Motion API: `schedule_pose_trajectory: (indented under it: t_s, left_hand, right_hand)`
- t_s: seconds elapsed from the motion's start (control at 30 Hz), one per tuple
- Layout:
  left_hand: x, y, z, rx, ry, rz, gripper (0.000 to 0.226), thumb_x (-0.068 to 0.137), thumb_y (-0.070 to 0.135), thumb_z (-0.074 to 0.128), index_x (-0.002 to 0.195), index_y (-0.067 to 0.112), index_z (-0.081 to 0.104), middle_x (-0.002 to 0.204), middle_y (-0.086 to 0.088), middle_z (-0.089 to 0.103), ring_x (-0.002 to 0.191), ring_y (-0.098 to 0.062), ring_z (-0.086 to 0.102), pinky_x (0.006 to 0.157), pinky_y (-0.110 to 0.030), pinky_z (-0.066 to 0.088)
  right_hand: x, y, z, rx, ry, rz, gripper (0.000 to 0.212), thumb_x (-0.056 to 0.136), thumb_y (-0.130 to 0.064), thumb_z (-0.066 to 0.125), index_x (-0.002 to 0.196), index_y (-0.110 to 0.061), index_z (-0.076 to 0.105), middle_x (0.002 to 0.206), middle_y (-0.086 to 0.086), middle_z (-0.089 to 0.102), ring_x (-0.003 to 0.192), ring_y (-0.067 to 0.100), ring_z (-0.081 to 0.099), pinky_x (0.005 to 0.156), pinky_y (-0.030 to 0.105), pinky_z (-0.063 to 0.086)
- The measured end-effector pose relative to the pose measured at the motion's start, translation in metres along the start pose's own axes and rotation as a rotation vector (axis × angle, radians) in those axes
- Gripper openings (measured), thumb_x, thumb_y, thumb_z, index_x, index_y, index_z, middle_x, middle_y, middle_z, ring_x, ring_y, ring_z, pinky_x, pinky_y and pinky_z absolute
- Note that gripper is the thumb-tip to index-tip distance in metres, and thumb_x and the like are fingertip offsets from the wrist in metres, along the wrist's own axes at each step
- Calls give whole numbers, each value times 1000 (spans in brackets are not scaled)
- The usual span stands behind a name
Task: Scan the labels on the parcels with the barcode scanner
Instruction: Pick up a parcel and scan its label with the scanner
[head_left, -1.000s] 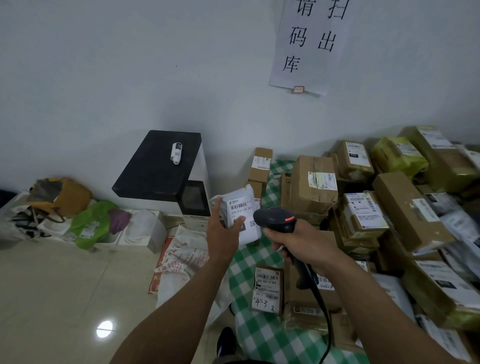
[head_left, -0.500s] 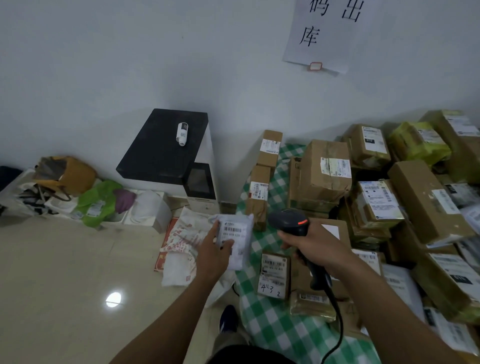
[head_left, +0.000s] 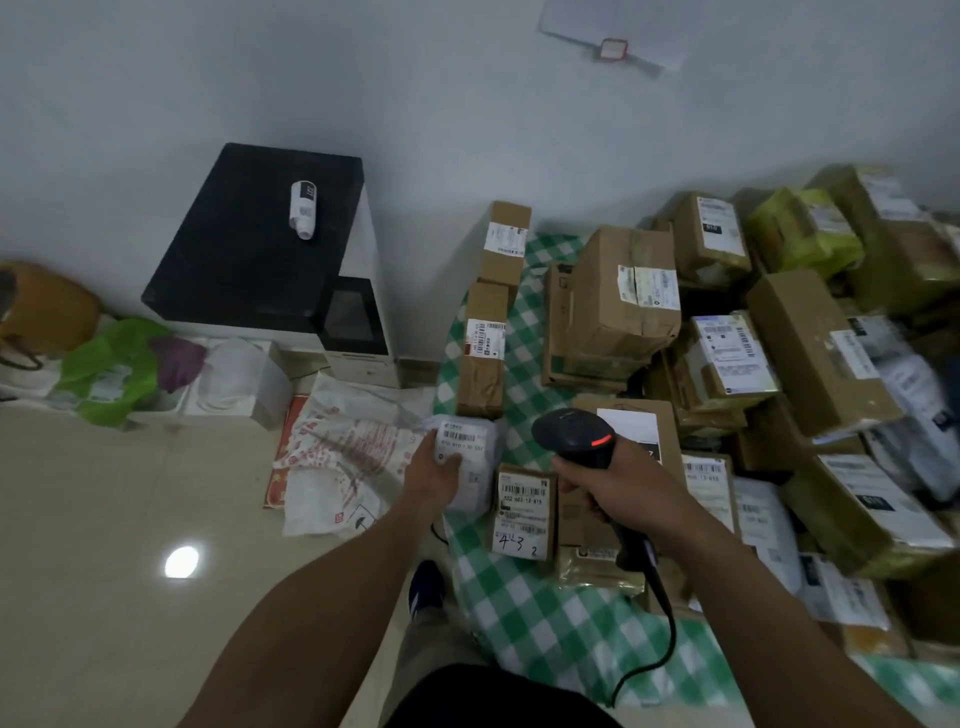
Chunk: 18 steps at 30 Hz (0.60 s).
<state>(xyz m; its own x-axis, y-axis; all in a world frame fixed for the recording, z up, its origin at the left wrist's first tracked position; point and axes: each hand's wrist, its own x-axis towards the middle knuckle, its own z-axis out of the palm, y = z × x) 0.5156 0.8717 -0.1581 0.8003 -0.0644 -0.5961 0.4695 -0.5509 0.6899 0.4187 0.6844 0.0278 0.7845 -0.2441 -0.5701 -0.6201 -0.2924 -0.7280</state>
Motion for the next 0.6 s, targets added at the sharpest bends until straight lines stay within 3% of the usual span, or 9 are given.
schedule_pose_trajectory:
  t_s: [0.17, 0.27, 0.4, 0.53, 0.6]
  left_hand:
    - [-2, 1, 5, 69, 132, -13, 71, 99, 27, 65, 158, 12, 29, 158, -18, 37, 145, -35, 35, 117, -46, 31]
    - [-21, 2, 8, 202, 263, 186, 70, 95, 31, 70, 154, 14, 36, 156, -14, 35, 145, -34, 30, 119, -45, 26]
    - [-51, -1, 21, 177, 4, 354, 74, 87, 35, 80, 150, 20, 44, 148, -1, 40, 132, -17, 43, 109, -34, 42]
    - [-50, -10, 30, 385, -270, 432, 120, 64, 36, 95, 160, 13, 26, 160, -8, 28, 144, -26, 34, 118, -34, 30]
    - [-45, -14, 32, 412, -328, 412, 135, 58, 33, 98, 163, 12, 16, 162, -9, 27, 147, -27, 32, 122, -37, 28]
  right_hand:
    - [-3, 8, -3, -1, 27, -5, 19, 96, -31, 71, 115, -30, 67, 83, -1, 78, 55, 5, 58, 53, 20, 50]
    - [-9, 12, -7, -2, 35, -23, 16, 96, -32, 71, 112, -29, 68, 83, -1, 78, 54, 3, 59, 52, 19, 49]
    - [-20, 19, -11, 36, 57, -53, 16, 96, -29, 72, 111, -33, 67, 74, -10, 75, 52, -6, 59, 51, 14, 47]
    - [-23, 30, -15, 43, 78, -38, 18, 96, -30, 72, 113, -33, 67, 81, -7, 75, 52, -5, 60, 54, 16, 48]
    - [-24, 34, -16, 25, 87, -33, 15, 96, -32, 72, 110, -33, 67, 80, -9, 74, 54, -6, 61, 53, 13, 46]
